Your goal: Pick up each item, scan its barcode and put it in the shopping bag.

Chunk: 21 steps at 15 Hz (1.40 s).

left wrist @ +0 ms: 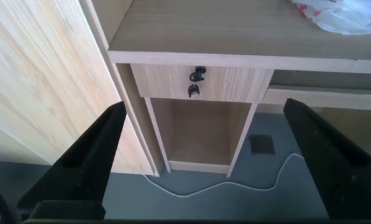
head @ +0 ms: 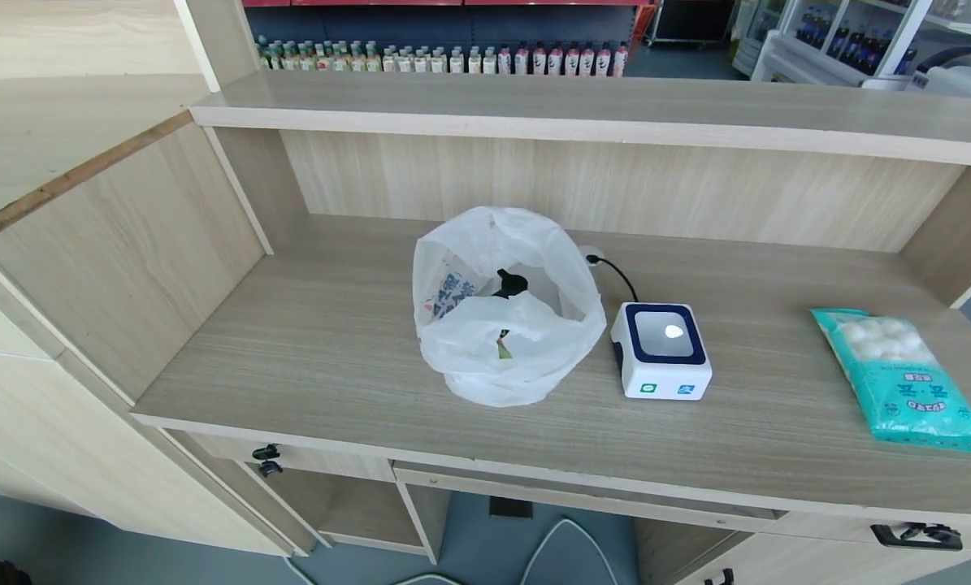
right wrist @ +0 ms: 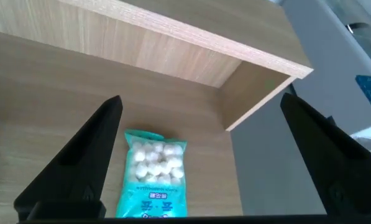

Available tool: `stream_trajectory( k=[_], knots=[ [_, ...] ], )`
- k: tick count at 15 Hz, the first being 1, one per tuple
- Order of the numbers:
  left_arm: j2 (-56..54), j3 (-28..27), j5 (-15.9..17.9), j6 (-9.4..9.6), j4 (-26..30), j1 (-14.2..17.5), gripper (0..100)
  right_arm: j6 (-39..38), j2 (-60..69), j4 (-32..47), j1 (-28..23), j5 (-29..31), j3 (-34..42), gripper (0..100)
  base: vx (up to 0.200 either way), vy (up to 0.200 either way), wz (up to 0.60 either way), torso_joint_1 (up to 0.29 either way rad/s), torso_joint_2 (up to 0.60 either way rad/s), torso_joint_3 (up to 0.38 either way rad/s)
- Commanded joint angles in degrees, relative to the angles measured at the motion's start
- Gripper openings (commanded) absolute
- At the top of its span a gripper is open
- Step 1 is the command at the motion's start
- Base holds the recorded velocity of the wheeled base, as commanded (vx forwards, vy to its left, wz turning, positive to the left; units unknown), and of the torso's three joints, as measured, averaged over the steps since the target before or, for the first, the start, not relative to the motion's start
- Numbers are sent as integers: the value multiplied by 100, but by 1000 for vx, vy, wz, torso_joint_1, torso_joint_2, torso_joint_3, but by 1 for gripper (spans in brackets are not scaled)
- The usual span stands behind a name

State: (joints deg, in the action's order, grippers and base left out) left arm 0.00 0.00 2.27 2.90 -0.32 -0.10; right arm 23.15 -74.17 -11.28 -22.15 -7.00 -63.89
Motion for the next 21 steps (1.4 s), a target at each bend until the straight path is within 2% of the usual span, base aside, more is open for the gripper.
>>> stream_trajectory(
  k=[1, 5, 6, 9, 10, 13, 15, 16, 18, 19, 21],
  knots=[
    [0, 0, 2, 0, -3, 1, 100, -83, -80, 504, -44, 313, -132, 100, 0, 0, 0, 198, -540, -349],
    [0, 0, 2, 0, -3, 1, 100, -619, -573, 1699, -105, 1834, -299, 100, 0, 0, 0, 225, -577, -364],
    [0, 0, 2, 0, -3, 1, 100, -786, -766, 1760, -123, 2009, -282, 100, 0, 0, 0, 246, -603, -364],
    [0, 0, 2, 0, -3, 10, 100, -1005, -1583, 1866, -237, 1930, -291, 100, 0, 0, 0, 216, -536, -326],
    [0, 0, 2, 0, -3, 1, 100, -1014, -1908, 1910, -316, 1763, -484, 100, 0, 0, 0, 134, -334, -183],
    [0, 0, 2, 0, -3, 1, 100, -909, -2612, 1883, -641, 647, -1073, 100, 0, 0, 0, 24, -49, -24],
    [0, 0, 2, 0, -3, 1, 100, -452, -2779, 1883, -1028, -188, -967, 100, 0, 0, 0, 0, 0, 0],
    [0, 0, 2, 0, -3, 1, 100, 40, -2796, 1866, -1336, -891, -730, 100, 0, 0, 0, 0, 0, 0],
    [0, 0, 2, 0, -3, 1, 100, 339, -2752, 1901, -1617, -2069, -422, 100, 0, 0, 0, 0, 0, 0],
    [0, 0, 2, 0, -3, 1, 100, 357, -2735, 1892, -1626, -2253, -299, 100, 0, 0, 0, 0, 0, 0],
    [0, 0, 2, 0, -3, 1, 100, 401, -2726, 1752, -1652, -2245, 43, 100, 0, 0, 0, 0, 0, 0]
  ],
)
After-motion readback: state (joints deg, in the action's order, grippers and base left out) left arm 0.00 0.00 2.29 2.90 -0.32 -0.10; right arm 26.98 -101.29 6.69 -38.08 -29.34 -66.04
